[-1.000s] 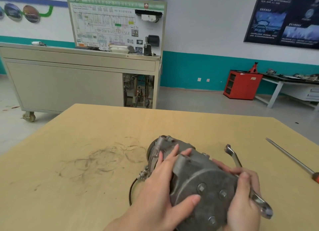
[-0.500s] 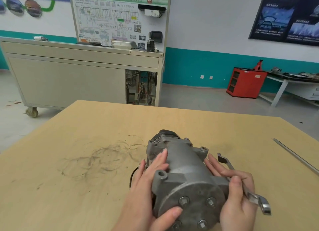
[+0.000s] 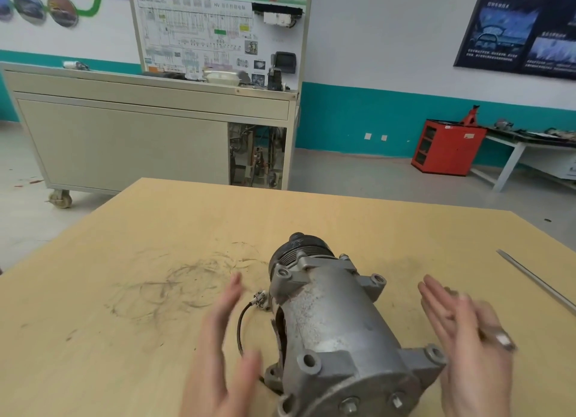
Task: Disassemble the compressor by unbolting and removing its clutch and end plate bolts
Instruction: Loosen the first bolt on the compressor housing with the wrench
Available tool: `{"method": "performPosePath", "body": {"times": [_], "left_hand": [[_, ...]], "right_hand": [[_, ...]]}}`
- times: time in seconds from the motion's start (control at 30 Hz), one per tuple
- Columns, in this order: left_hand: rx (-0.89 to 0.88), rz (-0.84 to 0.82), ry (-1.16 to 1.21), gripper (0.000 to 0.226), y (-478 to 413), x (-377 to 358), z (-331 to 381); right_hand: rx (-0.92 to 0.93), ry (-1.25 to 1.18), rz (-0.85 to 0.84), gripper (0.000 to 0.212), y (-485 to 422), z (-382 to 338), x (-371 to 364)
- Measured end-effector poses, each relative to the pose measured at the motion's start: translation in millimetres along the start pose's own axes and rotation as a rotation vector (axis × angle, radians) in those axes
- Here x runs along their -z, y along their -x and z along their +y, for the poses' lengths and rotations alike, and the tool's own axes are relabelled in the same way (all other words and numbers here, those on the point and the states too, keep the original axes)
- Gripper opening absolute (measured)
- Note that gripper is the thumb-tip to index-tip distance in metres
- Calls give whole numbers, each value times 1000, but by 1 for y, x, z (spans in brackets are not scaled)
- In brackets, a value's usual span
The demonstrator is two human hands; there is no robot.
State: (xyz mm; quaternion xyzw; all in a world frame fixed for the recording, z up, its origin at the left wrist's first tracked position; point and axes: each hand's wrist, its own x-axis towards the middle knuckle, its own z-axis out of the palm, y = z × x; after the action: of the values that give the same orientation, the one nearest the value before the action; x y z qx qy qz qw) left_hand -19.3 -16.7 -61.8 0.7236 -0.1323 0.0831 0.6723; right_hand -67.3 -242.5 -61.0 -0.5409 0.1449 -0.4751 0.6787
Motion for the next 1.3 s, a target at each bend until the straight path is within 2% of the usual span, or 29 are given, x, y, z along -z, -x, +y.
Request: {"method": "performPosePath", "body": {"times": [0.03,0.07,0.13,0.2,0.27,0.37,0.47,0.6,0.67,0.73,0.77,0.87,1.03,1.17,1.2,1.3], "left_hand": [[106,19,-9,53,-7,6,4],[259,-36,-34,77,-17,10,7],[648,-274,-19,97,-41,10,13],[901,-432,107,100,-58,5,17],[958,-468,205,95,-64,-1,21],[999,-437,306,73,-64,-10,25],[995,-346,331,49,-62,-17,31],[976,-217,443,37,-59,-28,42],[883,-150,473,30,-68,-35,45],[761,-132,542,34,-73,-34,39],[748,-135,499,33,-77,-36,37],[818,-147,474,19,-87,-43,40],[655,-149,417,18,-111,-46,32],[471,-169,298,32,-115,-46,27],[429,-189,335,29,-112,-47,27],[342,-251,449,50,-92,-46,28]], "right_hand": [[-118,87,-40,26,-16,-3,-3],[-249,184,-110,23,-30,-5,-10],[-504,244,-250,26,-47,-7,-31],[-684,193,-335,32,-48,-10,-53],[-746,155,-393,31,-43,-13,-67],[-768,136,-425,21,-39,-14,-75],[-778,96,-416,22,-38,-13,-75],[-800,30,-392,24,-40,-9,-72],[-801,23,-380,28,-44,-5,-72],[-787,17,-371,30,-49,-1,-76],[-781,1,-365,31,-53,1,-78],[-728,-73,-366,33,-65,3,-90],[-611,-217,-438,34,-80,-1,-105],[-463,-294,-482,32,-75,-4,-99],[-420,-320,-487,32,-70,-5,-95],[-326,-416,-469,28,-52,-12,-77]]}}
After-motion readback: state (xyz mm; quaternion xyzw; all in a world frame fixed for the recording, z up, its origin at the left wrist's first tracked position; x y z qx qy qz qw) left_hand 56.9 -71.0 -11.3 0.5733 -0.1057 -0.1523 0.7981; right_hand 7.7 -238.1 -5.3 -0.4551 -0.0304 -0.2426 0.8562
